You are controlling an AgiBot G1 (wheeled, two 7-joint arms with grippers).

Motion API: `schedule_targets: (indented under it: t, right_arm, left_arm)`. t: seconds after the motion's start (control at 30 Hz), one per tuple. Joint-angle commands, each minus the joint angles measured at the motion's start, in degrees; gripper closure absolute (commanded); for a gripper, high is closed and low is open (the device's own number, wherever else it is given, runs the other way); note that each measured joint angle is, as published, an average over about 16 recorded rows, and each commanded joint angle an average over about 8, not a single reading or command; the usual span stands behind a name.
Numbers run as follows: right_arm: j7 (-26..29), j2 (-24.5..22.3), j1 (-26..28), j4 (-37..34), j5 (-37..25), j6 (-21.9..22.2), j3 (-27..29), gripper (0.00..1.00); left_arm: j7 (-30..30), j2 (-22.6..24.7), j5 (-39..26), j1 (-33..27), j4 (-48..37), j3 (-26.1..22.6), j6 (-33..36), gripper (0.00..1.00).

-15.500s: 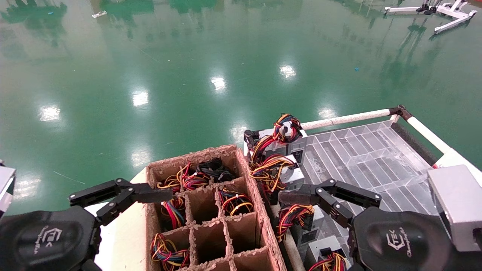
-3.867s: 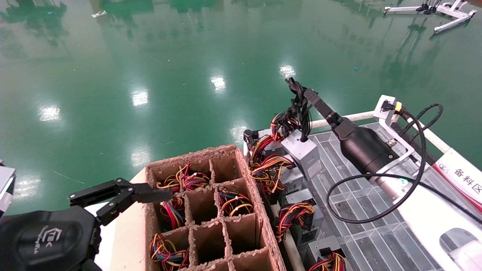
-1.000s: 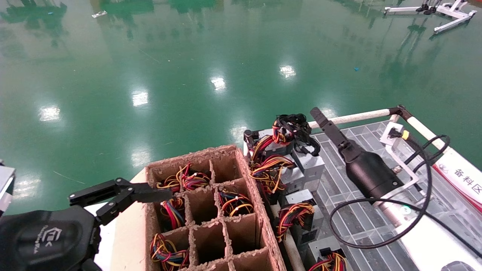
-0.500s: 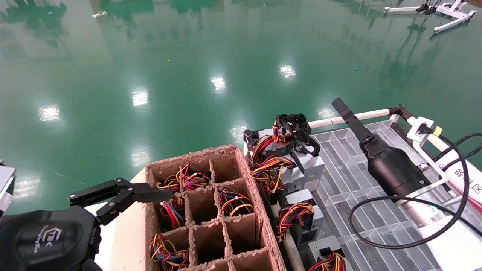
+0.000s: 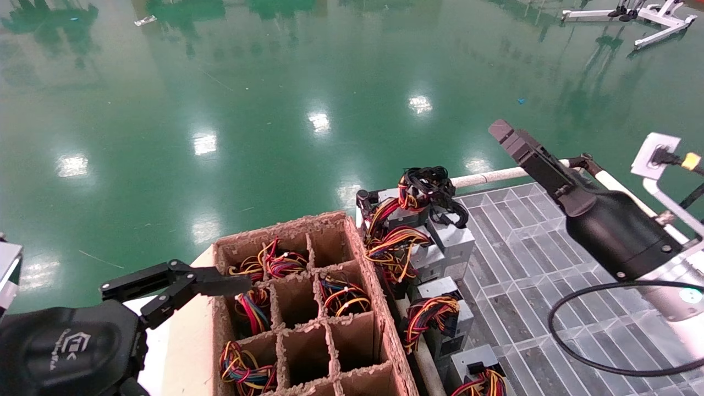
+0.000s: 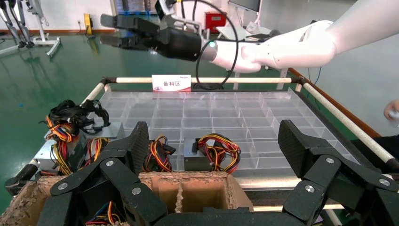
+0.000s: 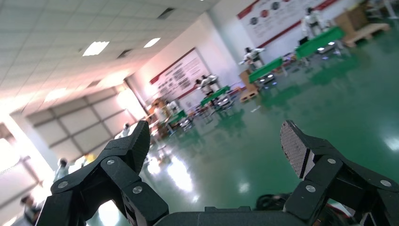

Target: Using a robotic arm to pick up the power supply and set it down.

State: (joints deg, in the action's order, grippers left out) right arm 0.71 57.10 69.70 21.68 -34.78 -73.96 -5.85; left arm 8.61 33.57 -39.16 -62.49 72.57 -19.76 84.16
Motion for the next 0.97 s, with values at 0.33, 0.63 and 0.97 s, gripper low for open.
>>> schedule_targets:
  t: [0.33,0.63,0.97]
  right_arm:
    - [2.51,-5.51,-2.03,12.95,-1.77,-2.93,-2.54,0.00]
    - [4.55,-9.99,-3.68,23.49,-3.20,-5.31,-4.60,0.00]
    - [6.49,-14.26,-5.25,33.53,-4.57,-7.58,-6.57,0.00]
  left_arm:
    - [0.00,0.00,0.01,0.00,0.00,-0.01,0.00,0.00]
    - [-0.01,-0.01,0.01,0.00,0.00,-0.02,-0.01,0.00]
    - [-0.01,-0.01,0.02,-0.01,0.00,-0.02,-0.01,0.00]
